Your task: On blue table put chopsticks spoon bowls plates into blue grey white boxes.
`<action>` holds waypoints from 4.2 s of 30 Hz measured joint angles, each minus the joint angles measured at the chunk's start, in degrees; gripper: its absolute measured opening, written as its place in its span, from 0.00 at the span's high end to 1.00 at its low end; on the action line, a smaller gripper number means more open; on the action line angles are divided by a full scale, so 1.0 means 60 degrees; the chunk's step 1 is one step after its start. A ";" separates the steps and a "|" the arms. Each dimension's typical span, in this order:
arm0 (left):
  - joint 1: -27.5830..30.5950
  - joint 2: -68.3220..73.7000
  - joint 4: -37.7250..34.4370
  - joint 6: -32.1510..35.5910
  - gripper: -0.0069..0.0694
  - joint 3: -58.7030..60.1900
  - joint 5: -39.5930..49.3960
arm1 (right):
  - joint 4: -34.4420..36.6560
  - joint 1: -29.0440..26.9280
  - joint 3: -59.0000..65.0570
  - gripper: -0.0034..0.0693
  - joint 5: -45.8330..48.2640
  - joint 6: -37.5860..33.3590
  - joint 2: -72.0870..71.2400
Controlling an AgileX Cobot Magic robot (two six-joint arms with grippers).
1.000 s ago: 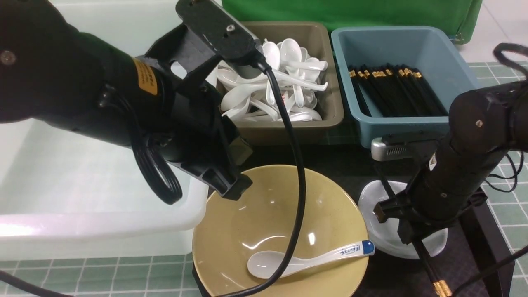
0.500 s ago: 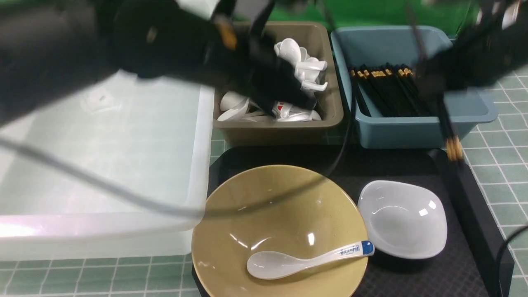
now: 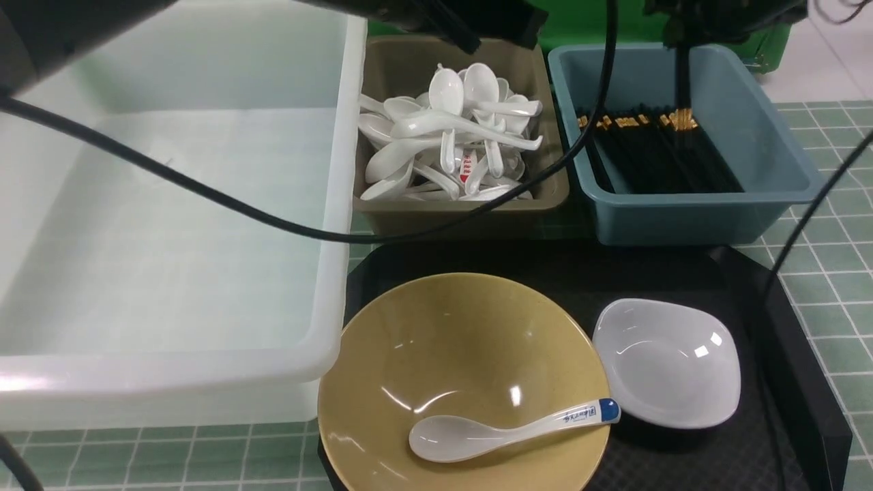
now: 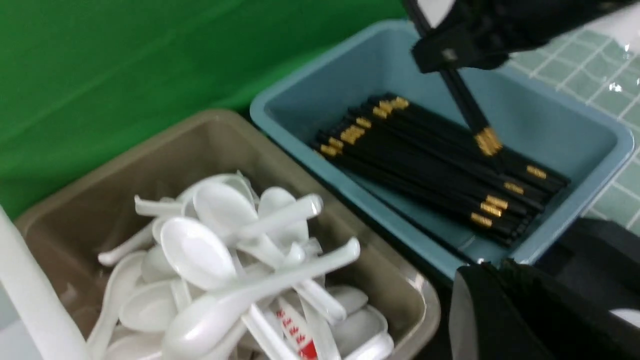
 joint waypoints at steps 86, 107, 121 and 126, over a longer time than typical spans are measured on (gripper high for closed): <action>0.3710 -0.5797 -0.2715 0.0928 0.92 0.7222 0.0017 | -0.0504 0.4001 0.1846 0.75 0.0416 -0.5212 -0.2328; 0.3710 -0.4194 -0.4757 0.4085 0.92 0.4855 0.2321 | -0.0433 0.3232 -0.1003 0.12 0.1286 -0.2530 -0.0814; 0.0543 0.0968 -0.1072 0.1958 0.47 0.0353 0.4731 | -0.0403 0.3232 0.1201 0.29 0.4281 -0.3261 -0.4764; 0.0346 0.2487 -0.0302 0.2107 0.25 -0.0265 0.4821 | -0.0385 0.3232 0.3028 0.33 0.4325 -0.3289 -0.6104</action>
